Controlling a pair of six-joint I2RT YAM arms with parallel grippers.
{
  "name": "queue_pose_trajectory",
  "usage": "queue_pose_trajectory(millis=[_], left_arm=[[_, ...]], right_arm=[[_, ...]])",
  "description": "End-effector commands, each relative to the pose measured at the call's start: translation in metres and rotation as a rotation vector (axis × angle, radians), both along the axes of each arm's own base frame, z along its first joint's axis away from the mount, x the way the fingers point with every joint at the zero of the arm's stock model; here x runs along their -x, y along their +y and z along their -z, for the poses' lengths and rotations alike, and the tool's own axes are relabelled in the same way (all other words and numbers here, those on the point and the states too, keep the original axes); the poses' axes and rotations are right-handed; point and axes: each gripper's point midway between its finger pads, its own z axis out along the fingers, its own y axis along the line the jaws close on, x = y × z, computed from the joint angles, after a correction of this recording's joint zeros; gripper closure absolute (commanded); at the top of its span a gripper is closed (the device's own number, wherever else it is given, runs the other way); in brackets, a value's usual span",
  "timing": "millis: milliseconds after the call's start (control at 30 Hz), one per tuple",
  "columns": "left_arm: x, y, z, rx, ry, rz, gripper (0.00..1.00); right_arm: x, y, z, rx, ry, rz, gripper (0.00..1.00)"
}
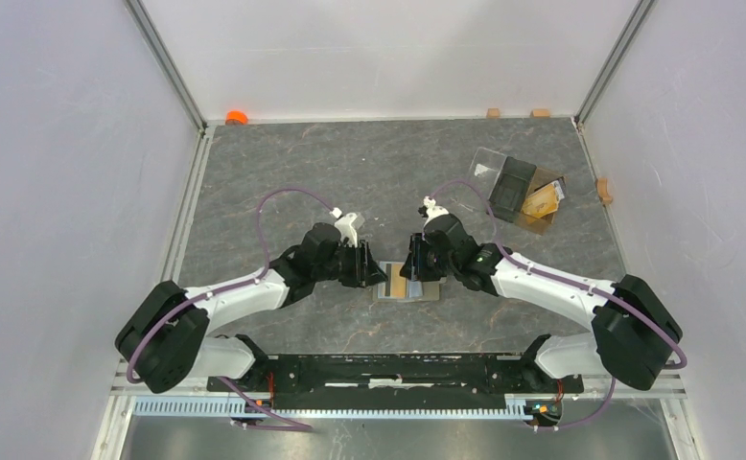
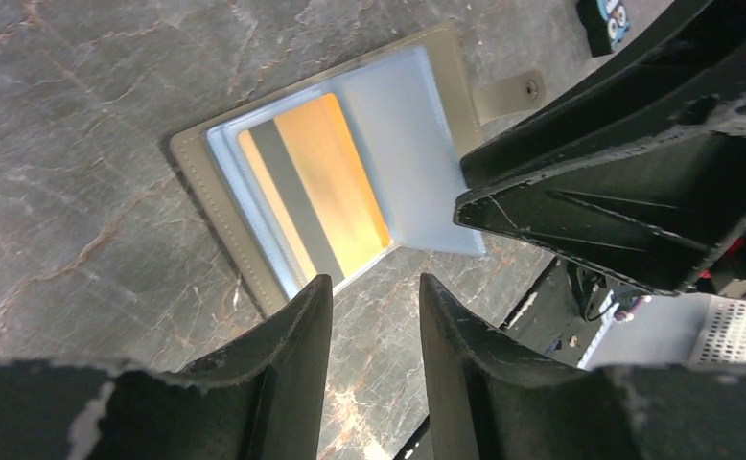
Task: Put the credit cards into the card holder
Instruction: Turn over the card slot in the card holder.
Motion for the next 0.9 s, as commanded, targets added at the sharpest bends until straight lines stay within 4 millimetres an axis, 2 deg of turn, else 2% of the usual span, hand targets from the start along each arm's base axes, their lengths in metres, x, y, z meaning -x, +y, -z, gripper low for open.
queue_pose_trajectory(millis=[0,300,733,867], left_arm=[[-0.004,-0.02,-0.025,0.11,-0.023,0.043,0.55],[-0.007,-0.03,-0.024,0.153,-0.002,0.05,0.56],[-0.008,-0.034,-0.022,0.164,0.011,0.054,0.57],[-0.008,-0.035,-0.021,0.169,0.018,0.055,0.57]], right_arm=[[-0.006,0.003,-0.016,-0.022,-0.046,0.014,0.71],[-0.006,-0.001,-0.011,-0.018,-0.045,0.025,0.87],[-0.001,-0.005,0.006,-0.001,-0.023,0.029,1.0],[0.001,-0.006,0.012,0.003,-0.015,0.031,1.0]])
